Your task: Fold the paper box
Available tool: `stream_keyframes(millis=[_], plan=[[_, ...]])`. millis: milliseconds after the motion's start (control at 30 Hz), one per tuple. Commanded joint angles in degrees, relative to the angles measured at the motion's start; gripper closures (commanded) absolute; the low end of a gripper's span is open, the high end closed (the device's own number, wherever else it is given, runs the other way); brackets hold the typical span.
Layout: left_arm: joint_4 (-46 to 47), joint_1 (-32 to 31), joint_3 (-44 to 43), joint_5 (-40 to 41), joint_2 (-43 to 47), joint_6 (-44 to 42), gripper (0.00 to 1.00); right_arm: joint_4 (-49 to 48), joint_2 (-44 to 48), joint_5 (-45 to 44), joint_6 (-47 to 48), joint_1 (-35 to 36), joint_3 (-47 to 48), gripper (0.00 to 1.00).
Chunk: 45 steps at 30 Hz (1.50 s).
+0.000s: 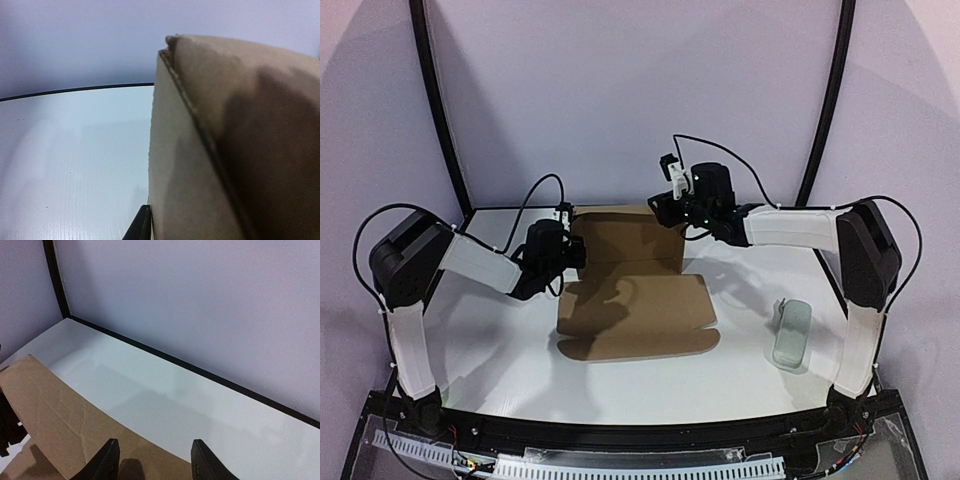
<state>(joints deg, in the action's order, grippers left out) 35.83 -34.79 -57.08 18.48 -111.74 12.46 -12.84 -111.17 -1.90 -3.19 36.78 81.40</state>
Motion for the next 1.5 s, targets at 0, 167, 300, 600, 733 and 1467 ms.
stream_keyframes(millis=[0,167,300,600,733,1467], plan=[[-1.88,-0.37,-1.75,-0.53,1.18,0.6,0.81,15.63,-5.25,-4.04,2.33,2.74,-2.6,0.49],[-2.61,-0.37,-2.29,-0.18,1.22,1.12,0.8,19.57,-6.03,-6.11,2.31,3.17,-2.38,0.52],[-4.42,-0.36,-3.23,0.19,1.16,1.39,0.8,22.01,-6.35,-9.0,4.04,3.71,-2.56,0.52],[-6.39,-0.41,-3.75,0.51,1.21,1.77,0.82,24.92,-6.83,-11.4,3.79,4.53,-0.69,0.52],[-7.82,-0.37,-4.24,1.28,1.19,1.58,0.92,25.8,-5.13,-10.65,1.3,4.53,3.12,0.49],[-9.64,-0.37,-4.19,1.56,1.21,0.07,0.99,20.85,6.32,-9.31,-3.27,4.36,13.5,0.43]])
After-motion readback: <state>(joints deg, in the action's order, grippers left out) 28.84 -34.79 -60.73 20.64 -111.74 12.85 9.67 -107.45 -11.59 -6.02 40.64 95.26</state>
